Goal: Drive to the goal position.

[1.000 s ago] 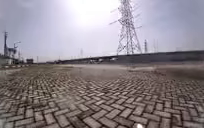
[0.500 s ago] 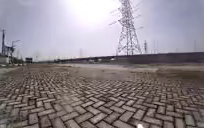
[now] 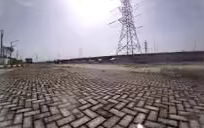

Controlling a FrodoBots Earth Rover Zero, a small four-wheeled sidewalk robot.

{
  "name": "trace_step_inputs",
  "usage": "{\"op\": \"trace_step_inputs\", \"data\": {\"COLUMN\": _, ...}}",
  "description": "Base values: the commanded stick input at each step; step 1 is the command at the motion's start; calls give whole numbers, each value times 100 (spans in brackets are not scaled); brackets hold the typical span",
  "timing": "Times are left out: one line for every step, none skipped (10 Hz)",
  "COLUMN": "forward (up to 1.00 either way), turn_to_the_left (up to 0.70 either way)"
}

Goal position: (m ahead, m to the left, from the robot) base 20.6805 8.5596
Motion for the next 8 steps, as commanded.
{"op": "trace_step_inputs", "data": {"forward": 100, "turn_to_the_left": 0}}
{"op": "trace_step_inputs", "data": {"forward": 100, "turn_to_the_left": 0}}
{"op": "trace_step_inputs", "data": {"forward": 100, "turn_to_the_left": 0}}
{"op": "trace_step_inputs", "data": {"forward": 100, "turn_to_the_left": 0}}
{"op": "trace_step_inputs", "data": {"forward": 100, "turn_to_the_left": 0}}
{"op": "trace_step_inputs", "data": {"forward": 100, "turn_to_the_left": 6}}
{"op": "trace_step_inputs", "data": {"forward": 100, "turn_to_the_left": 9}}
{"op": "trace_step_inputs", "data": {"forward": 100, "turn_to_the_left": 11}}
